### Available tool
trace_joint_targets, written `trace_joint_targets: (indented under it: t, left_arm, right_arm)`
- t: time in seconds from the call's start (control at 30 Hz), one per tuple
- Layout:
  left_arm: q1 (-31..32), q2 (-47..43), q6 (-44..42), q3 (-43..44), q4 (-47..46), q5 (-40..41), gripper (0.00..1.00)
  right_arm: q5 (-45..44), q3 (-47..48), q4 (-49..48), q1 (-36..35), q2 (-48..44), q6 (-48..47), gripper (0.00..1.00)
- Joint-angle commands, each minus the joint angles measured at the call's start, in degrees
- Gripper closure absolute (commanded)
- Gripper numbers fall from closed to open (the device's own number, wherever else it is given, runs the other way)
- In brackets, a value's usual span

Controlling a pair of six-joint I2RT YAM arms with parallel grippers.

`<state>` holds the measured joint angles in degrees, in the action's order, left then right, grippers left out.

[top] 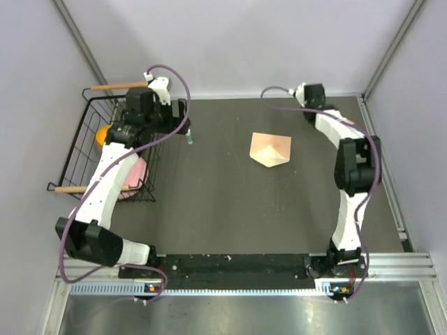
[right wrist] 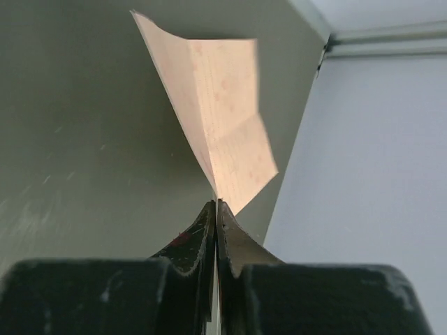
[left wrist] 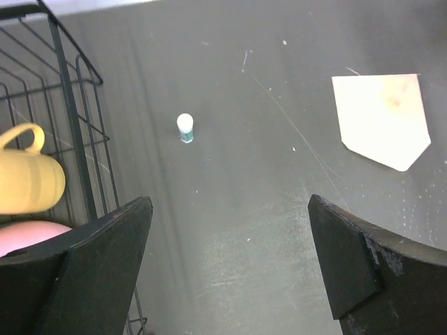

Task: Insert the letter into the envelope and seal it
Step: Pick up the letter from the corner of the board.

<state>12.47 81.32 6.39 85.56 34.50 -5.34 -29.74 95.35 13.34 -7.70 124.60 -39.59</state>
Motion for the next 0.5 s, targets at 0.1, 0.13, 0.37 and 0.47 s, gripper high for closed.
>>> trace_joint_targets:
  t: [0.1, 0.13, 0.37, 0.47]
  left_arm:
    - [-0.1, -9.6, -11.1, -3.8, -7.6, -12.0, 0.01]
    - [-0.1, -10.0, -12.8, -4.2, -7.6, -14.4, 0.01]
    - [-0.1, -13.5, -24.2, -8.0, -5.7, -30.5, 0.01]
    - [-0.1, -16.3, -29.5, -12.6, -7.9, -35.9, 0.01]
  right_arm:
    - [33.7, 12.1, 33.7, 0.1, -23.0, 12.2, 1.0]
    - [37.0, 14.9, 36.1, 0.1, -24.1, 14.2, 1.0]
    - [66.7, 22.8, 54.7, -0.4, -29.3, 17.1, 1.0]
    - [76.0, 20.3, 58.6, -2.6, -32.1, 14.8, 1.0]
